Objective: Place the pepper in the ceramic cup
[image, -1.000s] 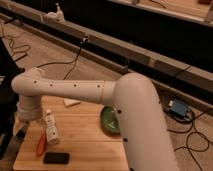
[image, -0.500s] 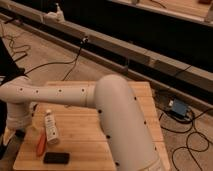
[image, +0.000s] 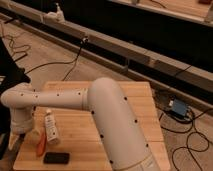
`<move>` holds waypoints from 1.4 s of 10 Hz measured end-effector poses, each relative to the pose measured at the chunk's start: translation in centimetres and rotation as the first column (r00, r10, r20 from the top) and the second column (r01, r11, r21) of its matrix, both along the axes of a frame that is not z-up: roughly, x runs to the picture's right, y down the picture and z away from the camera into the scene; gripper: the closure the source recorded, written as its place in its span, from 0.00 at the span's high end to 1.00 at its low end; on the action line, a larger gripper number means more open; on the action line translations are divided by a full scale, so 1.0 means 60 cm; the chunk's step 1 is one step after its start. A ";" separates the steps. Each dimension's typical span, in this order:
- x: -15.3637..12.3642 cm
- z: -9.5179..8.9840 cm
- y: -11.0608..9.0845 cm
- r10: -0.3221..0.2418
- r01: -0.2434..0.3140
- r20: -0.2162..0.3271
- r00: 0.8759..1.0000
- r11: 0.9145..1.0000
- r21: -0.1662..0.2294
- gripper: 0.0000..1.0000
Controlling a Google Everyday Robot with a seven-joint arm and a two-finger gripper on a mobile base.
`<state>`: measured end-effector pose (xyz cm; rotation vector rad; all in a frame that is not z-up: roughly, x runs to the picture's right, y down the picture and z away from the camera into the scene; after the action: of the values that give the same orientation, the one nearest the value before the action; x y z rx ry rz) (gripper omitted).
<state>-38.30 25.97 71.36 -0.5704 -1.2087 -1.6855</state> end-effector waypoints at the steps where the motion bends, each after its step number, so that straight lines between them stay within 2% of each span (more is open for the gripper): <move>1: 0.004 0.007 0.005 0.002 -0.003 -0.015 1.000 1.000 -0.009 0.73; 7: 0.040 0.052 0.037 0.012 -0.019 -0.108 0.994 0.997 -0.071 0.73; 10: 0.047 0.070 0.051 0.024 -0.038 -0.131 0.991 0.994 -0.103 0.71; 12: 0.046 0.076 0.056 0.031 -0.047 -0.130 0.991 0.992 -0.118 0.56; 13: 0.047 0.080 0.058 0.036 -0.052 -0.128 0.991 0.991 -0.125 0.43; 14: 0.047 0.082 0.059 0.037 -0.053 -0.128 0.991 0.990 -0.128 0.35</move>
<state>-35.48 29.48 76.31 -0.7136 -1.2386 -1.5170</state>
